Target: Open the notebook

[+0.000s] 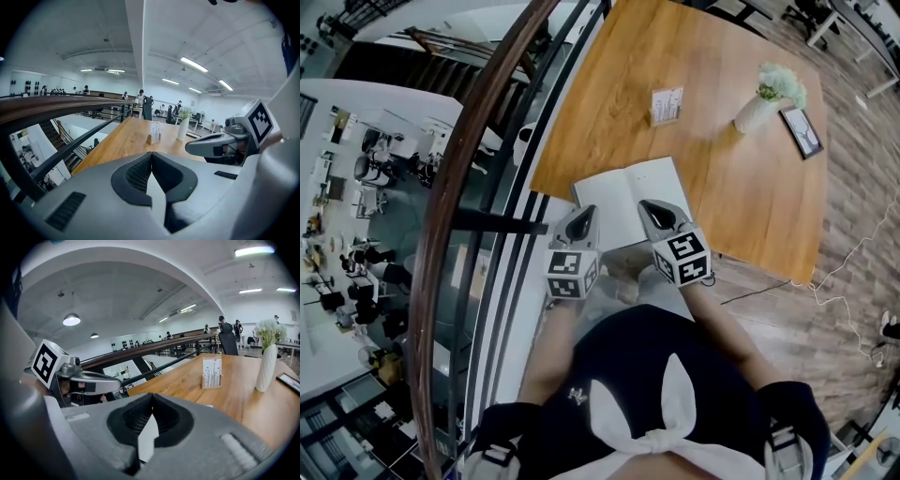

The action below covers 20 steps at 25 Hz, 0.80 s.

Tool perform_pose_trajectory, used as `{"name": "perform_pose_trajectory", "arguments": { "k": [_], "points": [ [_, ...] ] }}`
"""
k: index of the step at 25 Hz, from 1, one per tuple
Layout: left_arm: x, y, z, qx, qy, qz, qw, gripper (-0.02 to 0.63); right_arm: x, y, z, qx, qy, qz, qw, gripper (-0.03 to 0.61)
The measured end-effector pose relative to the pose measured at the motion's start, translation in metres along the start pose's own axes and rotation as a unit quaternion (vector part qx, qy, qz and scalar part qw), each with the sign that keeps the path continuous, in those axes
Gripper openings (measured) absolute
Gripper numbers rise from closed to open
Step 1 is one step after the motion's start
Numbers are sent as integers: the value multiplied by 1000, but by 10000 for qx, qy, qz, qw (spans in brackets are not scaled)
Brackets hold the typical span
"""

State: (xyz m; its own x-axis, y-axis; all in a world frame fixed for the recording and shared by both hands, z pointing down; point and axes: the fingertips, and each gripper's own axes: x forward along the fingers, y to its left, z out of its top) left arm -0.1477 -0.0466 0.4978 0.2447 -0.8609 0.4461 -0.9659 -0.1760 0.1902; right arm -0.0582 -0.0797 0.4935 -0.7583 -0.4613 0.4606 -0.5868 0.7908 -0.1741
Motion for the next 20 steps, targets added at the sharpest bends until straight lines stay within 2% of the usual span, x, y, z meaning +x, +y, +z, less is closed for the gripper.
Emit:
{"name": "perform_pose_trajectory", "arguments": {
  "k": [9,20],
  "points": [
    [-2,-31,13,-39,-168,-142,9997,18,-23,-6,5,-37,-39,129,9999,-3],
    [-1,-43,31,202,-143,-272,9993,18,-32,-20,9,-81,26,122,9999,-3]
  ]
}}
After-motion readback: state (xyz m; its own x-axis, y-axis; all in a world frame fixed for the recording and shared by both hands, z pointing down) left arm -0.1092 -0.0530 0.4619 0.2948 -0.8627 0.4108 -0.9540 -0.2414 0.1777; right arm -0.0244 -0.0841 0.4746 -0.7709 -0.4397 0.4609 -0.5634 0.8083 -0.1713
